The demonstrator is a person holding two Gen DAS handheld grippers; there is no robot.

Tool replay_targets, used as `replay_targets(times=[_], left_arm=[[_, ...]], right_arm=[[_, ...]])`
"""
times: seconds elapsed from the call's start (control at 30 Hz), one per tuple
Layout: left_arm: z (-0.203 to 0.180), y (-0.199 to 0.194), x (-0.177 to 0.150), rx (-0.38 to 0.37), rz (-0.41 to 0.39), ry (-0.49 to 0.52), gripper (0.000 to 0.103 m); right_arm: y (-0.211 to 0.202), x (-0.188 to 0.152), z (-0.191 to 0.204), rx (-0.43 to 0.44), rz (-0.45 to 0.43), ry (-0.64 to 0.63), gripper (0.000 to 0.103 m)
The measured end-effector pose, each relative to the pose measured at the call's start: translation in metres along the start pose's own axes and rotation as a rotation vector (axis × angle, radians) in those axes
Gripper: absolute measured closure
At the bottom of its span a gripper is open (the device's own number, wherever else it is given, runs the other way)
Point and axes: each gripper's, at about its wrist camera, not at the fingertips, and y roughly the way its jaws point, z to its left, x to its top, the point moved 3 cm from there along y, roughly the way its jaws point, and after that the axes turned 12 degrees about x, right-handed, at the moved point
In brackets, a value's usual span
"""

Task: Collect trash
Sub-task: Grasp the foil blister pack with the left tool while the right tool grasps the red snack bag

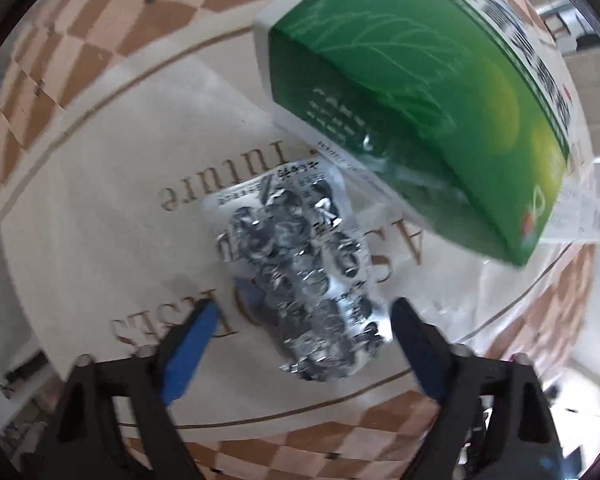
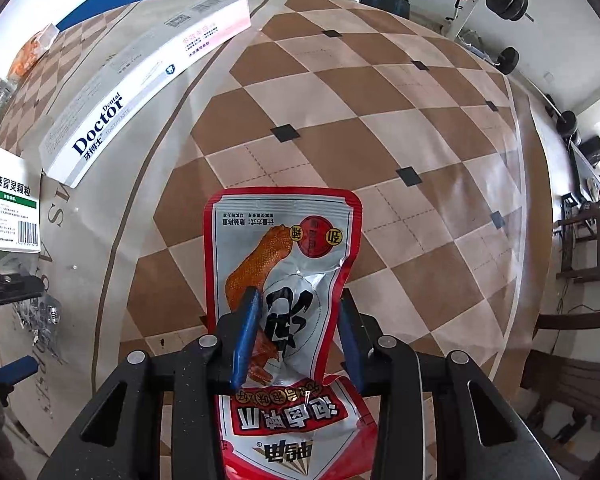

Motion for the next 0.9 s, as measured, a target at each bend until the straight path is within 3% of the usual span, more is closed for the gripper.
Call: replay_targets(times=[0.07,0.2,0.27,0.37,0.47,0.5,0.6,0.77,0.83,0.9], left_arm=[[0.008,-0.003,-0.005,-0.005,-0.031,0.007,0.043],[0.022,-0.013,-0.012,-0.054,-0.065,0.094,0.060],[0.036,-0.017,-0.012,-0.072,-0.079,0.132,0.073],[0.050,-0.020,-0.014,-0.114,-0.068,0.147,0.074],[0.054,-0.010,-0.008,-0.200,0.010,0.135,0.072],[0.055,-0.002,-0.007,-0.197,0.040,0.126,0.071],[0.059,0.003,-0.009,-0.230,0.051,0.094,0.055],[0.044,-0.003,0.001,-0.191,0.029,0.094,0.031],[0.035,-0.004,-0.001,-0.156,0.026,0.082,0.023],[0.021,-0.005,0.001,-0.090,0.021,0.071,0.023]], right_arm=[[0.000,0.000,0.001,-0.002,-0.002,0.000,0.064],[-0.009,-0.024,-0.005,0.012,-0.014,0.007,0.074],[-0.013,-0.029,-0.006,0.025,-0.028,0.010,0.077],[-0.016,-0.038,-0.004,0.050,-0.037,0.015,0.078],[-0.014,-0.049,-0.003,0.074,-0.022,0.028,0.078],[-0.012,-0.051,-0.003,0.082,-0.019,0.040,0.078],[-0.012,-0.053,-0.007,0.085,-0.020,0.049,0.078],[-0.011,-0.052,-0.018,0.096,-0.011,0.068,0.077],[-0.014,-0.055,-0.004,0.088,-0.008,0.059,0.077],[-0.013,-0.054,-0.005,0.071,-0.005,0.045,0.076]])
